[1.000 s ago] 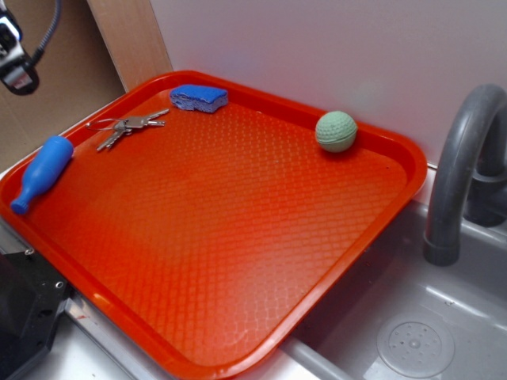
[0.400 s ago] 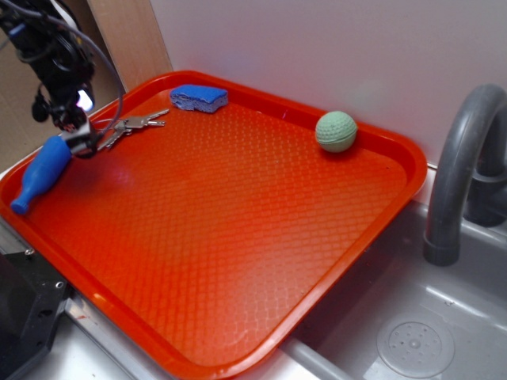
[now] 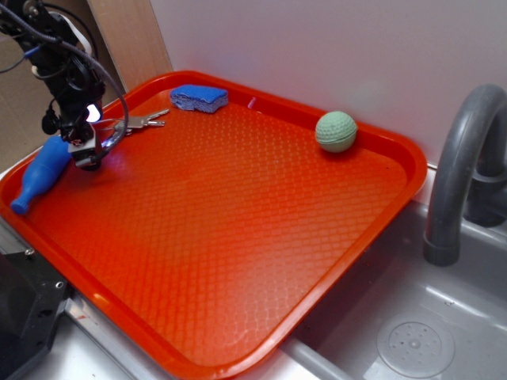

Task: Grab the silver keys.

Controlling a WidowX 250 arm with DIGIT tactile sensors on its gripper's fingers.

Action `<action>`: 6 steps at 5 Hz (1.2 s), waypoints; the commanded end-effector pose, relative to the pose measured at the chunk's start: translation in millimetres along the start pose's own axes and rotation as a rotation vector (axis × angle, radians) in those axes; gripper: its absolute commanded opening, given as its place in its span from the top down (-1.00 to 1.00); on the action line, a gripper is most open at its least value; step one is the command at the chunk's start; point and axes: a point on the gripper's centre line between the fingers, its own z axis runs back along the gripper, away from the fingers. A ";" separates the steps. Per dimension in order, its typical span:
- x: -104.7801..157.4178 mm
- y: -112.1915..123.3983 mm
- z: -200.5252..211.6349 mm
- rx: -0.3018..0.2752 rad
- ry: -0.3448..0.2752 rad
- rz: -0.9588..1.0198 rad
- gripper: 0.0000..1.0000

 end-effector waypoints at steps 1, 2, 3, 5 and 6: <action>18.6 28.8 7.1 0.082 -0.014 0.009 1.00; 23.9 25.4 2.9 0.077 -0.011 -0.006 1.00; 28.2 22.8 5.4 0.078 -0.015 -0.015 1.00; 27.3 26.2 7.4 0.079 -0.005 -0.003 1.00; 26.6 26.5 19.5 0.091 0.005 0.019 1.00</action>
